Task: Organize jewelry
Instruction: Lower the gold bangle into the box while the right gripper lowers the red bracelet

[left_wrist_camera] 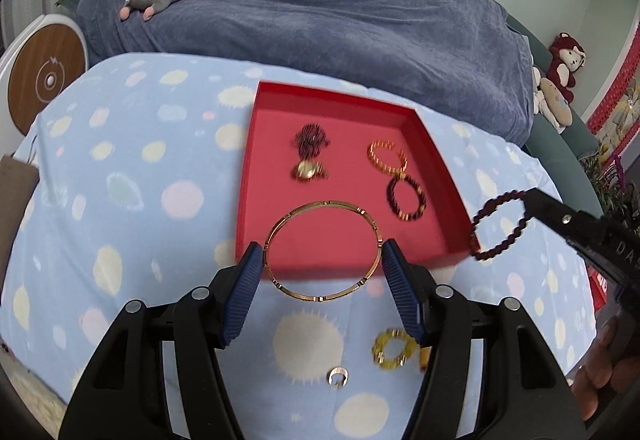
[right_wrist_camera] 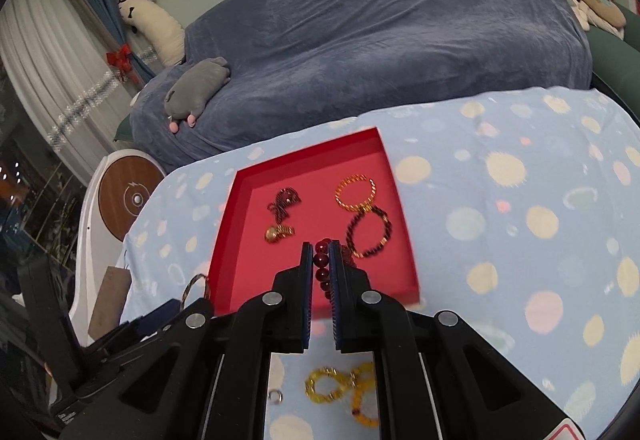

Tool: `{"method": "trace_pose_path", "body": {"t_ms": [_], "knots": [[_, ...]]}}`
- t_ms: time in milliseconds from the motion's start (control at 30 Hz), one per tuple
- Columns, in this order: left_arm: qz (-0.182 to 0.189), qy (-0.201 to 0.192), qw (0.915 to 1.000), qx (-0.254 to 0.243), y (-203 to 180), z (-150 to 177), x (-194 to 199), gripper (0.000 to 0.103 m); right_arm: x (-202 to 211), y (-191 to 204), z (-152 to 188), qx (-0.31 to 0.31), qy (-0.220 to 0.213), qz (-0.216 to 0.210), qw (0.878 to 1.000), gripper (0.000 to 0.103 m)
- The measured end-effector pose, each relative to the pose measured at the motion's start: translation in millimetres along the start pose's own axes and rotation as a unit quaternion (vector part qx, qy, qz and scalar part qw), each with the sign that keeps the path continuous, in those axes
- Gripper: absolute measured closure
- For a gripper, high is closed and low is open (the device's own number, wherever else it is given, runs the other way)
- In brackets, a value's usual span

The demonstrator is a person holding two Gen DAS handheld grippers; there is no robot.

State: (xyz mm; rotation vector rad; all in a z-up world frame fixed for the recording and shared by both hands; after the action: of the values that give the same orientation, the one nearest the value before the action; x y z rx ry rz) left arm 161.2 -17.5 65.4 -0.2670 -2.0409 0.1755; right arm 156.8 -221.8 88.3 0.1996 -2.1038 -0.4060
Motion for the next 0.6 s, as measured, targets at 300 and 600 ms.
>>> {"method": "trace_pose_path", "body": {"t_ms": [300, 600], "knots": [[-0.018, 0.019, 0.9995, -0.015, -8.5, -30.0, -39.2, 0.044, -52.1, -6.8, -10.3, -0.013, 0.042, 0.004, 0.999, 0.095], [-0.030, 0.044, 0.9985, -0.010, -3.3, -22.6, -67.2, 0.044, -75.8, -20.2, 4.5, -0.009, 0.073, 0.033, 0.997, 0.094]]}}
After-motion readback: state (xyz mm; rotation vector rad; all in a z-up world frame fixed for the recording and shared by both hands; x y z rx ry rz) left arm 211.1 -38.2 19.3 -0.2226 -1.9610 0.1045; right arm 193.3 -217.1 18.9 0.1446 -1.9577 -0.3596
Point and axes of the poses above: each gripper's, at about its wrist camera, not at the fingertips, and x roughly against the way its jaws point, y to its left, z to its underside, the point moved 1 cm from there along -x, roughly the way its jaws point, and after that the axes turned 10 degrees about y, right-handed, at the moved point
